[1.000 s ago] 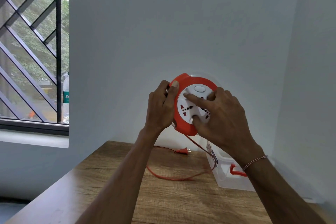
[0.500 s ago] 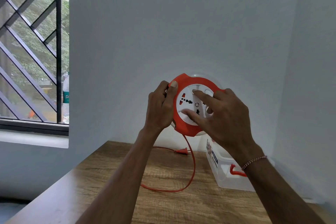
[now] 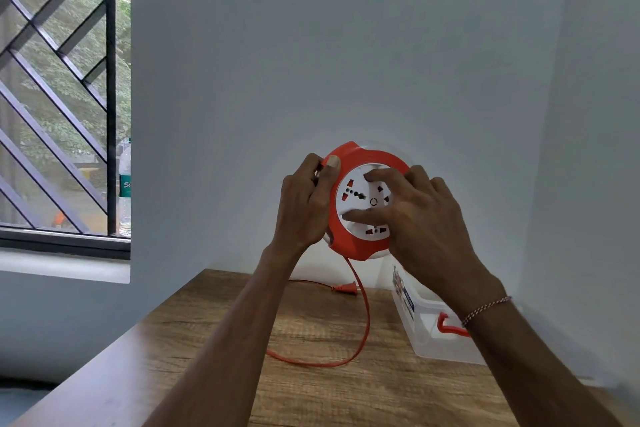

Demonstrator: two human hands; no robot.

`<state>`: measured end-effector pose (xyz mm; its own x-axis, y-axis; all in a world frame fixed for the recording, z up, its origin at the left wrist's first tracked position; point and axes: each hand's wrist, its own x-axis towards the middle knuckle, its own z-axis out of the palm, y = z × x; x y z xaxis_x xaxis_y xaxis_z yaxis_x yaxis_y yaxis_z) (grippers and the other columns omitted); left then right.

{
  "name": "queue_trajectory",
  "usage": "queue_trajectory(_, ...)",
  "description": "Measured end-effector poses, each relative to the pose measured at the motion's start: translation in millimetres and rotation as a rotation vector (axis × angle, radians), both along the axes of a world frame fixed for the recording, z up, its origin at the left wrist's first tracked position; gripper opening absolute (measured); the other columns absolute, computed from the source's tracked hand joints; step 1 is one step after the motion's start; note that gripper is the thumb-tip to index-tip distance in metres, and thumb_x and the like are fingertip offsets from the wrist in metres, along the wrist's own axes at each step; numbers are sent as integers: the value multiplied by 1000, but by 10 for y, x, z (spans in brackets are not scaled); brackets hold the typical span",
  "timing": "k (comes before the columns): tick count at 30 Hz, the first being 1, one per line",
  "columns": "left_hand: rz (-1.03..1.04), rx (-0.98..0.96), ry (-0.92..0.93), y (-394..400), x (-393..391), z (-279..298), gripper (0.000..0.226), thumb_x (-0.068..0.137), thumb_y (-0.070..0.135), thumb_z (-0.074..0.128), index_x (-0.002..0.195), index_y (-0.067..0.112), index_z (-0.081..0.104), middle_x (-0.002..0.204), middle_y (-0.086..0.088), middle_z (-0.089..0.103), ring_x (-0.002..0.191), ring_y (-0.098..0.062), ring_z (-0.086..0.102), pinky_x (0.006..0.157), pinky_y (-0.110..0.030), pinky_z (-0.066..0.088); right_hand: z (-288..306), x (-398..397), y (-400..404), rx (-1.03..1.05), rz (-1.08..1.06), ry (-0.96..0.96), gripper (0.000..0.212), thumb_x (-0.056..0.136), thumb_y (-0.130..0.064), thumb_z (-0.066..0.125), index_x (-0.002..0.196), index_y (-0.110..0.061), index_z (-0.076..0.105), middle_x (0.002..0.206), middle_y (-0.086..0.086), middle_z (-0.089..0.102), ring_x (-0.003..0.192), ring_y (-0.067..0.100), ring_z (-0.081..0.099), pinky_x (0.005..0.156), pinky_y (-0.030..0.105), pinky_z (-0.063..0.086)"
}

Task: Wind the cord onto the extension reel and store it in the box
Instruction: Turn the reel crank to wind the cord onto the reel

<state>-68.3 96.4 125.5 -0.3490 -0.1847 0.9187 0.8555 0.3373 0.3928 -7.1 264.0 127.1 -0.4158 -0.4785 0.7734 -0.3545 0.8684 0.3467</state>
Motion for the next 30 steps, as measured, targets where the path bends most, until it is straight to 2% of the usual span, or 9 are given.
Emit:
queue_trajectory(5,26,-22,-3,2,7,-3,29,97,41,42,95,16,57,78,15,66,67,-6,68,57,-16,55,-51,-9,-33,-74,-33,7,55,57,-33,87,109,-40,69,125,11,59,107,37,52,82,49,47)
queue_trajectory(8,18,-2,-8,-14,11,-1,32,97,41,42,96,14,58,79,9,68,66,-12,69,57,-25,60,-50,-8,-34,-119,-30,36,61,61,-30,86,118,-39,64,119,16,59,101,37,54,78,47,49)
queue_trajectory(11,43,5,-5,-14,16,4,34,97,42,42,97,14,59,81,4,69,65,-16,69,58,-30,61,-56,-7,-51,-174,-21,52,60,63,-27,85,118,-38,63,112,17,63,94,35,59,76,45,50)
queue_trajectory(15,69,-25,-14,1,11,-8,30,97,43,42,97,17,58,81,12,67,67,-10,68,59,-22,59,-68,-15,-50,-199,-13,2,60,61,-31,86,117,-37,65,110,16,65,93,35,61,77,46,51)
queue_trajectory(22,63,-32,-18,-14,-6,-11,28,97,42,43,96,19,58,79,18,65,67,-6,68,57,-14,55,-114,-52,-44,-259,55,3,55,70,-35,79,122,-36,61,114,16,63,96,33,62,82,44,52)
queue_trajectory(26,-5,31,-39,20,4,-14,32,98,42,43,87,15,57,68,5,65,56,-12,66,52,-29,57,-91,-61,-20,-361,93,-19,60,77,-53,67,133,-35,51,115,13,62,91,25,61,83,35,51)
queue_trajectory(30,-2,23,-37,45,5,-15,32,99,41,43,90,14,58,72,6,67,60,-13,67,54,-33,59,-83,-47,-54,-459,106,-14,66,74,-66,62,130,-33,55,113,8,68,91,22,65,85,34,52)
